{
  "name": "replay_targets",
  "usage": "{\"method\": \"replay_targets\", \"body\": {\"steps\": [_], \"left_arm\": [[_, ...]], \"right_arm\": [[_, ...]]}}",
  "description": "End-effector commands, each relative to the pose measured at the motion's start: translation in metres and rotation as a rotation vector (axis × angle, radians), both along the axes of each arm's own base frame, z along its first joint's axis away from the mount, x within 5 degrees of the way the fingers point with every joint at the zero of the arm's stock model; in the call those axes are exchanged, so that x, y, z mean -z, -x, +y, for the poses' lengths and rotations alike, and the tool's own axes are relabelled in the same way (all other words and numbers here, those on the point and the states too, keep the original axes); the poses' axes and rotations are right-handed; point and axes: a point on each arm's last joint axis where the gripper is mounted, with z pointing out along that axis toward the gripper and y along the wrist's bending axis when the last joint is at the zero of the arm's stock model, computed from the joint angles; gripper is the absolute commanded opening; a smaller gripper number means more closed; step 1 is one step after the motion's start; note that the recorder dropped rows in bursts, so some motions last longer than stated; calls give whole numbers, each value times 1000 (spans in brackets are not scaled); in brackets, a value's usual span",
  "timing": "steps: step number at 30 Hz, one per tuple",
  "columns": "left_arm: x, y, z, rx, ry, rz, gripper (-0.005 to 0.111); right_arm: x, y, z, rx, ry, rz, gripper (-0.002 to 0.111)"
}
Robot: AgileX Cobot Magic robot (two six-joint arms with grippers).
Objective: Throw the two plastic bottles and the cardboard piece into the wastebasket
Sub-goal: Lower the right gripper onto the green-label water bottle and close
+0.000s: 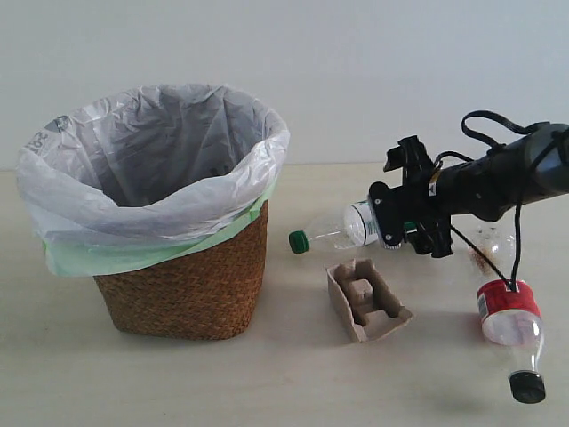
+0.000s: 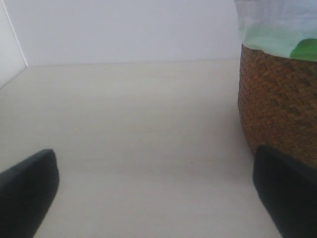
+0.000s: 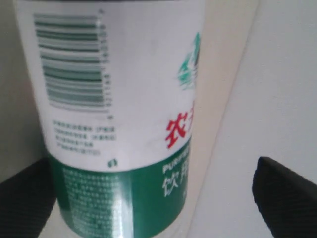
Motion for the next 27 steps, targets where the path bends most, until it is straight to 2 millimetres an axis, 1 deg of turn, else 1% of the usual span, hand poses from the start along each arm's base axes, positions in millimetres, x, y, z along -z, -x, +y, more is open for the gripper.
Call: {"method": "replay_targets", "body": {"steps": [1, 9, 11, 16, 22, 27], "left_arm": [[-2, 0, 0, 3, 9, -15, 108], [-2, 0, 0, 3, 9, -15, 108], [-2, 0, 0, 3, 9, -15, 108], [-2, 0, 0, 3, 9, -15, 108], [-2, 0, 0, 3, 9, -15, 108], [-2, 0, 0, 3, 9, -15, 108]], "right_arm": [[10, 0, 2, -11, 8, 13, 105], [12, 0, 1, -19, 28, 22, 105], [17, 1, 1, -18, 32, 35, 105], [17, 1, 1, -20, 35, 37, 105], [17, 1, 1, -8, 20, 38, 105], [17, 1, 1, 55, -52, 58, 105]]}}
